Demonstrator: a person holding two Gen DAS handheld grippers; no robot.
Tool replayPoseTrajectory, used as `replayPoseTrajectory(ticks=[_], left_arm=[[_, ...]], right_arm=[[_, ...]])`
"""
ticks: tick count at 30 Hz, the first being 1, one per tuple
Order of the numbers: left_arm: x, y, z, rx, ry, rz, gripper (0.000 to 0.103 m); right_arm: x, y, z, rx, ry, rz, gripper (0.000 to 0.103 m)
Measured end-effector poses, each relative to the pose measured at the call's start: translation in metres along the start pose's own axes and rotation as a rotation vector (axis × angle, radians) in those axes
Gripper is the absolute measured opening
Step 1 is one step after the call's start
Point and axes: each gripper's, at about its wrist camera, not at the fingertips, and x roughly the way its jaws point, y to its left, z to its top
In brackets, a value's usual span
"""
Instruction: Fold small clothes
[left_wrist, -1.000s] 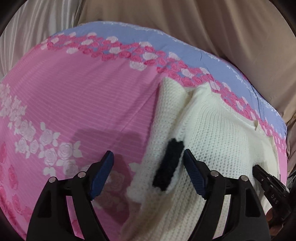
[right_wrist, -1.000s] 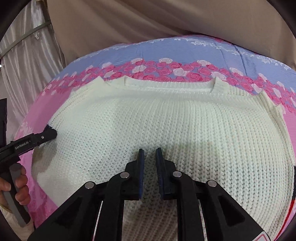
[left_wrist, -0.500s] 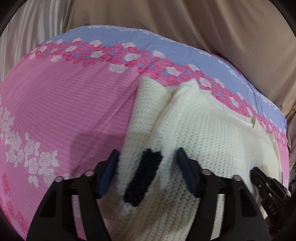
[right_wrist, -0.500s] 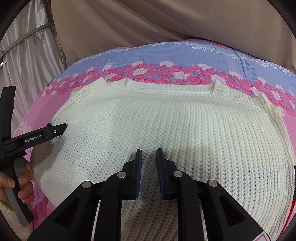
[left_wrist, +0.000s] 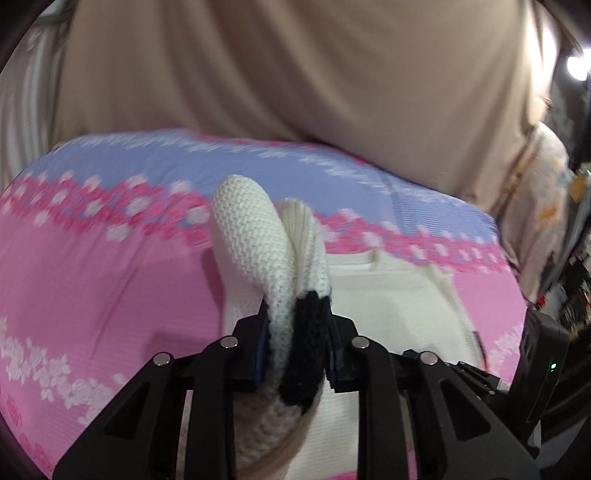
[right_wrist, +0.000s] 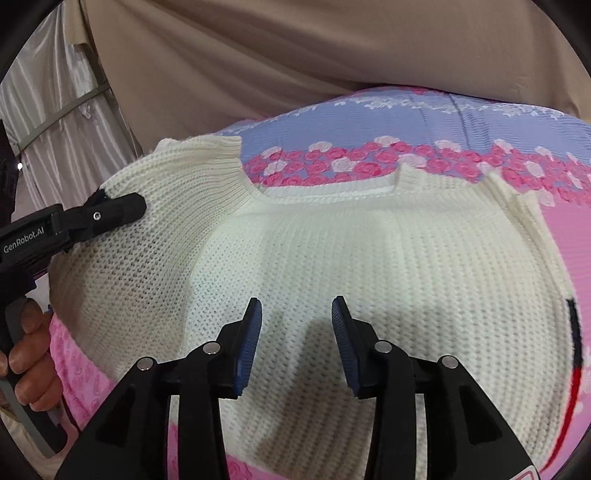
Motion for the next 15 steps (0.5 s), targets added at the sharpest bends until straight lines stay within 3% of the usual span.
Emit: replayPoseTrajectory(ticks=[6,7,8,11,14,15], left_arm=[[0.038,-0.089,-0.006,0.134,0.074,-0.148,0.016],[0.051,-0.103,-0.011,0.154,0.102,-0.163,0.002],[0.063,-0.113,-0.017,0.164,0.135,-0.180,0.000],[0.097,-0.140,-0.038,0.199,0.241,-0.184,0.000],[0.085,-0.147,-0.045,0.212,0.229,-0.198,0.001],[0.073,-0.144,-0.043,0.210,0.210,-0.210,0.010]], right_arm=[[-0.057,-0.057,-0.023,0.115,-0.068,-0.107,0.042],[-0.064,-0.067,-0.028,0.138,-0.071,-0.129,0.042],[-0.069,-0.075,-0.031,0.158,-0.072,-0.143,0.042],[-0.081,-0.099,-0.042,0.219,-0.070,-0.172,0.042],[-0.093,-0.109,-0.046,0.240,-0.080,-0.184,0.043],[-0.097,-0.110,-0.045,0.237,-0.086,-0.187,0.045]])
